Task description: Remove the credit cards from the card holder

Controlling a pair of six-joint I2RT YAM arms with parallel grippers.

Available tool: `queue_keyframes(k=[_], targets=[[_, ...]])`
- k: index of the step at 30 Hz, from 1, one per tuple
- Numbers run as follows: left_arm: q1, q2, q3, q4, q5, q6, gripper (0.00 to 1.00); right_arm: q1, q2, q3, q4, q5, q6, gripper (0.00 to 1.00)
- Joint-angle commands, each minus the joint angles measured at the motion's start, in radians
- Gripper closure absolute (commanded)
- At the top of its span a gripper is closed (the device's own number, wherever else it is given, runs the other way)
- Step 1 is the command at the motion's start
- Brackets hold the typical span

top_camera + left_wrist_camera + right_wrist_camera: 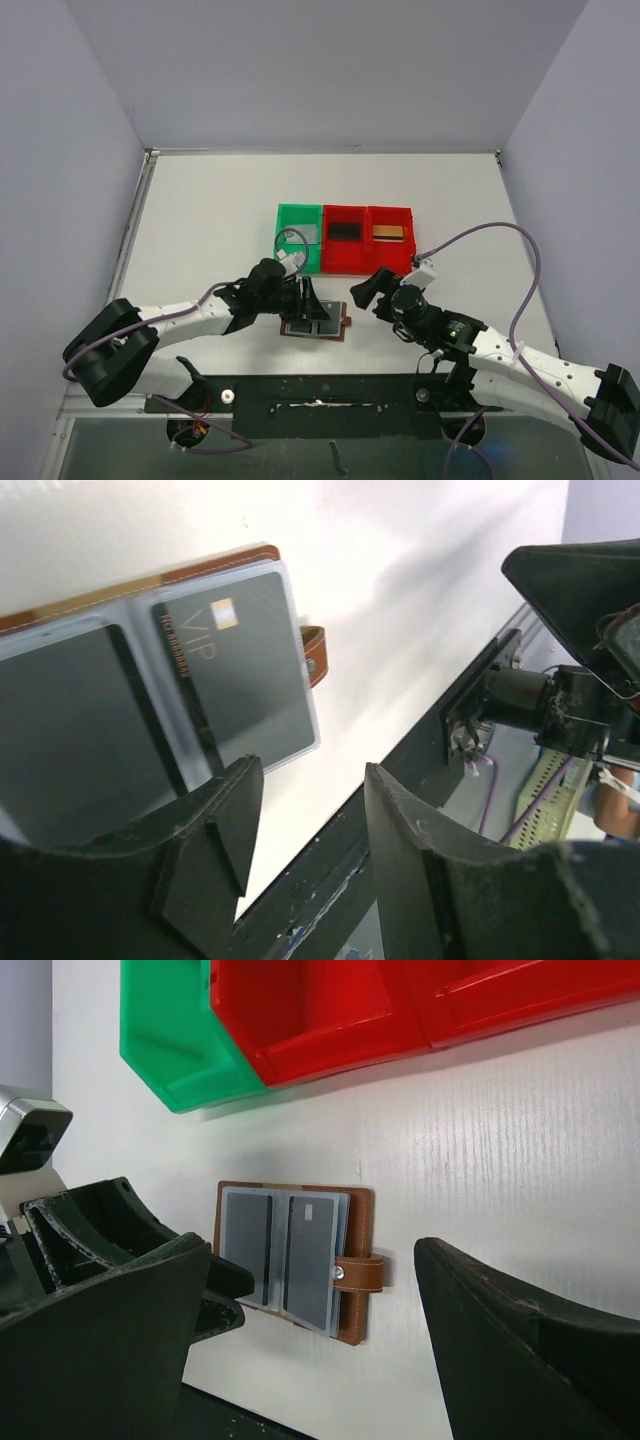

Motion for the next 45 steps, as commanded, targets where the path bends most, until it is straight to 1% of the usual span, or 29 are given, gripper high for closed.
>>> queue_keyframes(k=[1,5,8,11,14,18,23,27,31,35,39,42,45], targets=[[-0.001,-0.092,0.027,-0.114,-0.115,0.06,0.56,-0.005,-0.023,-0.014,0.103,0.006,-0.024,0.15],[0.001,-0.137,0.017,-0.176,-0.185,0.06,0.56,-0.007,-0.002,-0.022,0.161,-0.058,-0.046,0.16],[0.003,-0.18,-0.001,-0.184,-0.229,0.032,0.56,-0.012,0.038,-0.011,0.173,-0.11,-0.022,0.15],[0.005,-0.225,-0.018,-0.183,-0.275,0.003,0.54,-0.013,0.092,-0.001,0.207,-0.158,-0.017,0.18],[0.009,-0.268,-0.034,-0.185,-0.306,-0.019,0.51,-0.014,0.148,0.002,0.267,-0.218,-0.02,0.23],[0.018,-0.302,-0.05,-0.186,-0.309,-0.03,0.48,-0.018,0.238,0.027,0.322,-0.29,-0.043,0.32],[0.022,-0.302,-0.061,-0.188,-0.297,-0.037,0.48,-0.025,0.353,0.086,0.347,-0.371,-0.057,0.47],[0.025,-0.302,-0.064,-0.169,-0.285,-0.039,0.48,-0.032,0.413,0.093,0.352,-0.387,-0.039,0.54],[0.027,-0.277,-0.054,-0.164,-0.267,-0.026,0.48,-0.045,0.444,0.072,0.322,-0.369,0.002,0.54],[0.026,-0.248,-0.055,-0.131,-0.23,-0.023,0.48,-0.091,0.492,0.021,0.383,-0.455,-0.003,0.54],[0.027,-0.2,-0.052,-0.057,-0.139,-0.048,0.47,-0.102,0.5,-0.011,0.396,-0.458,-0.01,0.54],[0.027,-0.158,-0.041,-0.003,-0.108,-0.076,0.47,-0.111,0.496,-0.01,0.35,-0.429,-0.003,0.54],[0.027,-0.121,-0.023,0.014,-0.099,-0.081,0.47,-0.113,0.487,0.017,0.293,-0.417,-0.028,0.55]])
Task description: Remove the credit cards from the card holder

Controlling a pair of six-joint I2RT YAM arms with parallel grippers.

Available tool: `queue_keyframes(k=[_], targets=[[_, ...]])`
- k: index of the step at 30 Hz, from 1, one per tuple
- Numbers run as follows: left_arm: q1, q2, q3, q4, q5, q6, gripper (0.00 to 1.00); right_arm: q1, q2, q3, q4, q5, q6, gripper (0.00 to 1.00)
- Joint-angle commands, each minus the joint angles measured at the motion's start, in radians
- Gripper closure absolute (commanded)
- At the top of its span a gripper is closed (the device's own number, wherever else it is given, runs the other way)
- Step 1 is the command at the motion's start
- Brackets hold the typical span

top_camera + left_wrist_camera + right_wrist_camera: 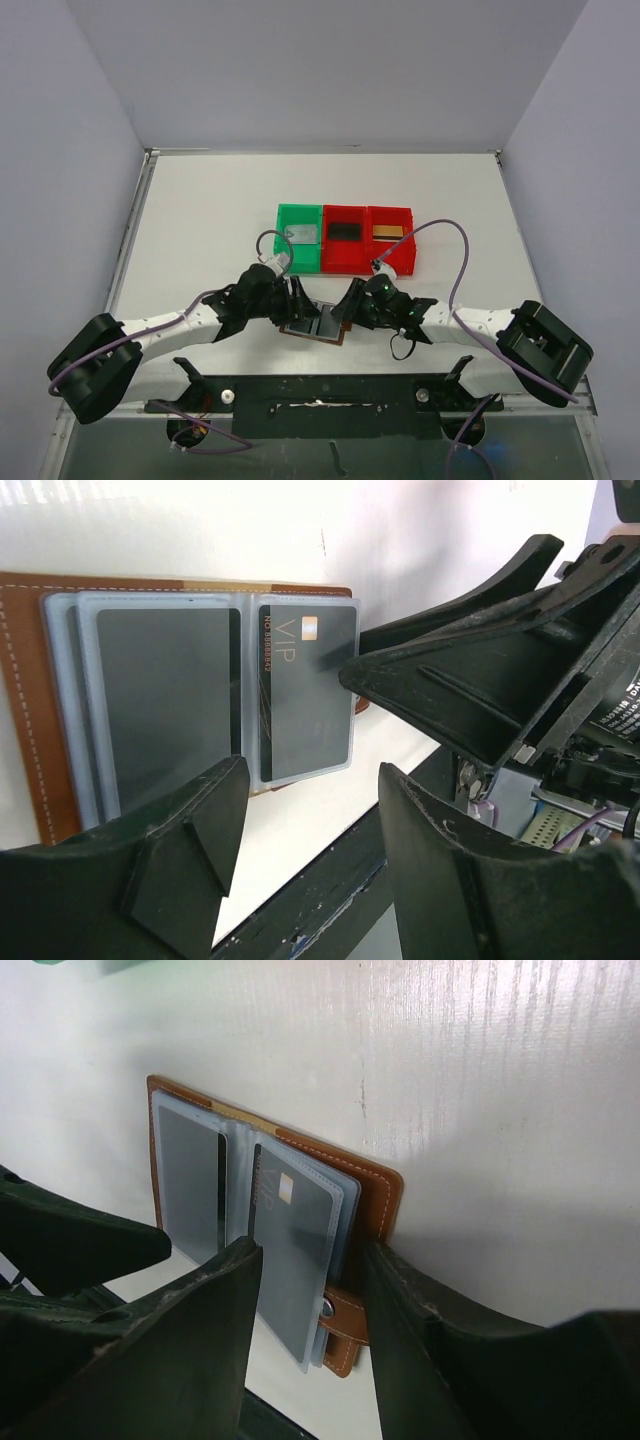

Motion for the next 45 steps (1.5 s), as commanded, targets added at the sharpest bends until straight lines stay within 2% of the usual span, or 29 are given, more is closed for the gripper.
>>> queue_keyframes(k=[1,8,13,17,21,34,45], targets=[[0.004,0.039,0.056,0.107,0.052,-0.018,0.47,-0.007,-0.026,0.042,-0.063,0.023,-0.029,0.55],[0.004,0.022,0.057,0.057,0.021,-0.005,0.47,-0.001,-0.122,0.103,-0.174,0.08,-0.072,0.55],[0.004,-0.025,0.042,0.02,-0.019,-0.004,0.47,0.004,-0.15,0.083,-0.081,0.016,-0.077,0.56],[0.004,-0.05,0.034,0.003,-0.041,-0.004,0.47,0.014,-0.103,0.071,0.008,-0.049,-0.057,0.63],[0.004,-0.054,0.041,-0.004,-0.047,0.0,0.47,0.031,-0.066,0.065,0.065,-0.061,-0.031,0.64],[0.004,0.021,0.061,0.033,0.004,0.018,0.47,0.029,0.014,-0.018,0.074,-0.032,0.026,0.69],[0.001,0.144,0.105,0.034,0.051,0.019,0.48,0.027,0.026,-0.066,0.071,0.0,0.048,0.7]])
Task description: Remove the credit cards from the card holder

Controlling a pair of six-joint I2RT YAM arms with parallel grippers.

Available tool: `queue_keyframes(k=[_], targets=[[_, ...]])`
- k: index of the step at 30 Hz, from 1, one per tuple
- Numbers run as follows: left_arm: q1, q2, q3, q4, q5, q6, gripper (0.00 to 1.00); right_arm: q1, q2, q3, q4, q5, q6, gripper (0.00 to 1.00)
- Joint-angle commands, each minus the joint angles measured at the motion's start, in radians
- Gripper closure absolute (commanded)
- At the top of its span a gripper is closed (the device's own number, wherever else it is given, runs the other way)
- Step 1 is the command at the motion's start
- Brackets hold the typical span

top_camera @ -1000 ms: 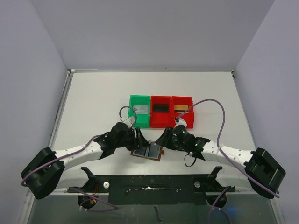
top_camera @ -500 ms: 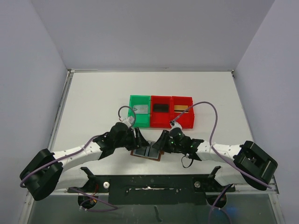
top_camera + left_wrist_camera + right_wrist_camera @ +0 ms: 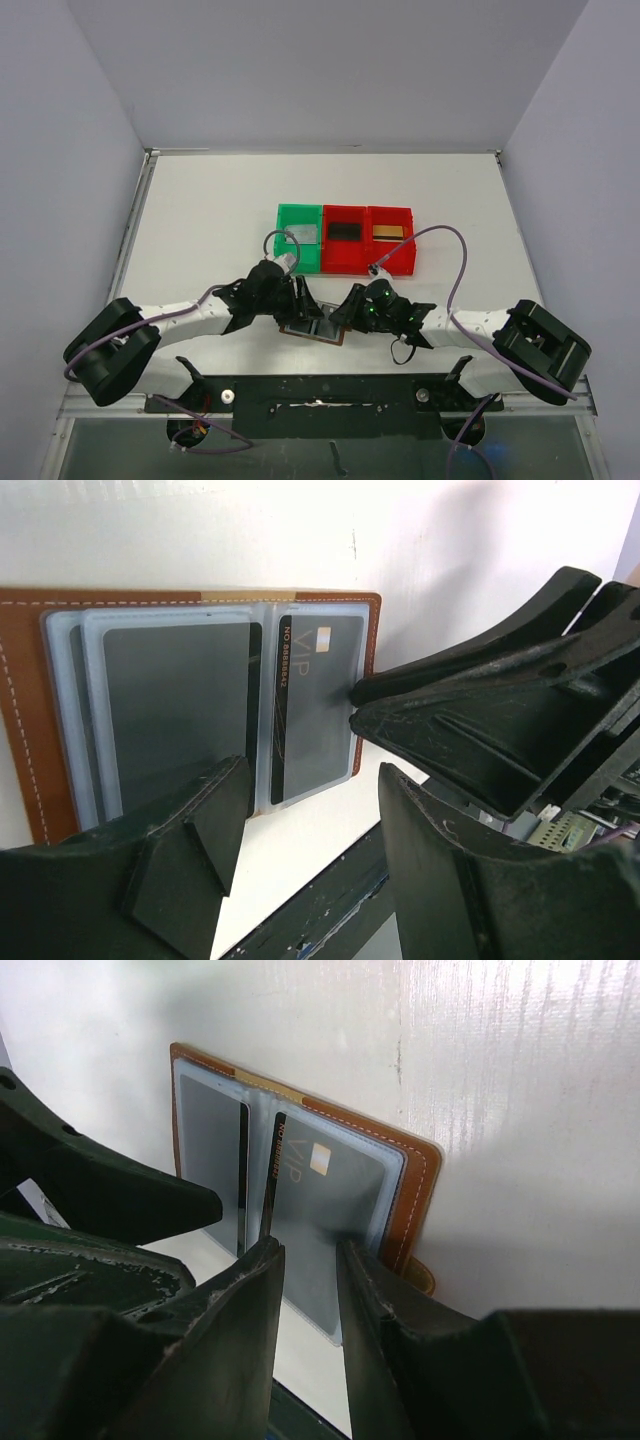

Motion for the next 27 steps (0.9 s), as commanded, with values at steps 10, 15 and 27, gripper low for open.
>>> queue_keyframes(k=[10,15,27], targets=[[0.0,0.073,0.06,0.018,0.038,0.017,0.52,-0.003,-0.006,-0.036,-0.046,0.059,0.015,0.71],[-0.004,0.088,0.081,-0.005,0.052,0.041,0.56,-0.003,-0.009,-0.038,-0.057,0.068,0.015,0.71],[-0.01,0.153,0.162,-0.189,-0.001,0.127,0.62,-0.001,-0.005,-0.001,-0.121,0.095,0.006,0.7]])
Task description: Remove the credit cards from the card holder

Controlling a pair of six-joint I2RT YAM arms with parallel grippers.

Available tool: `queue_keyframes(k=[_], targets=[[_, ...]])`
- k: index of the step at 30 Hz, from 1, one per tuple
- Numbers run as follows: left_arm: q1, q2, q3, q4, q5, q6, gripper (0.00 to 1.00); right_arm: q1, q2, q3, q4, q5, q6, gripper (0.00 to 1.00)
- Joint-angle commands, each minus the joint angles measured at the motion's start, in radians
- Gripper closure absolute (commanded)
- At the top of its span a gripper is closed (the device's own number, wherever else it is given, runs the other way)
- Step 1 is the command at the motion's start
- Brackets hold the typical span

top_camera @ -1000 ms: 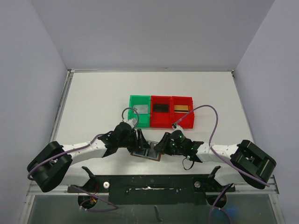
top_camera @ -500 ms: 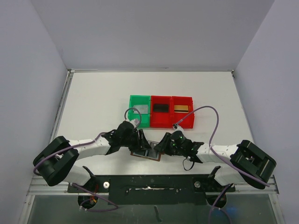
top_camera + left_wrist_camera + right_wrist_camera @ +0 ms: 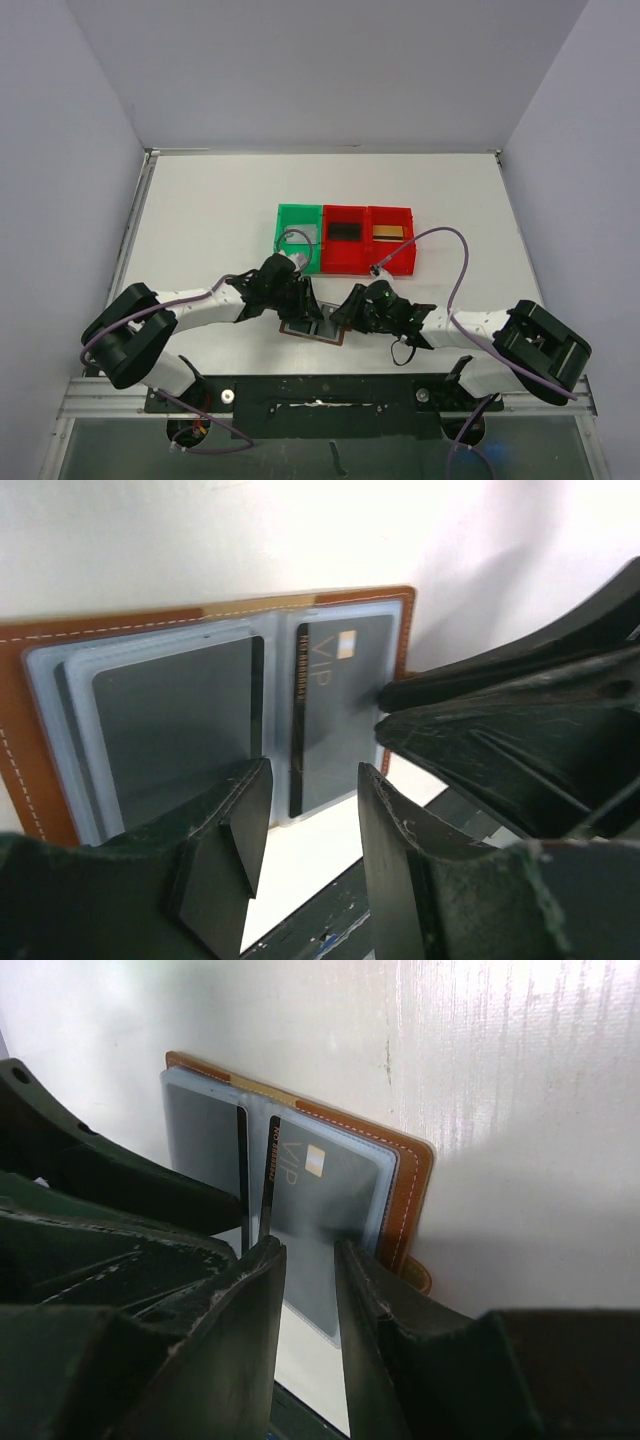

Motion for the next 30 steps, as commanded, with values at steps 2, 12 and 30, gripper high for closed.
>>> queue_keyframes(k=[2,12,30], targets=[[-0.004,0.038,0.022,-0.045,-0.021,0.028,0.62,-0.001,0.002,0.028,-0.158,0.079,-0.043,0.7],[-0.005,0.049,-0.031,0.051,0.036,-0.003,0.68,0.001,0.029,0.049,-0.172,0.072,-0.047,0.71],[-0.005,0.023,-0.069,0.126,0.033,-0.07,0.87,0.004,0.02,0.046,-0.18,0.071,-0.049,0.72]])
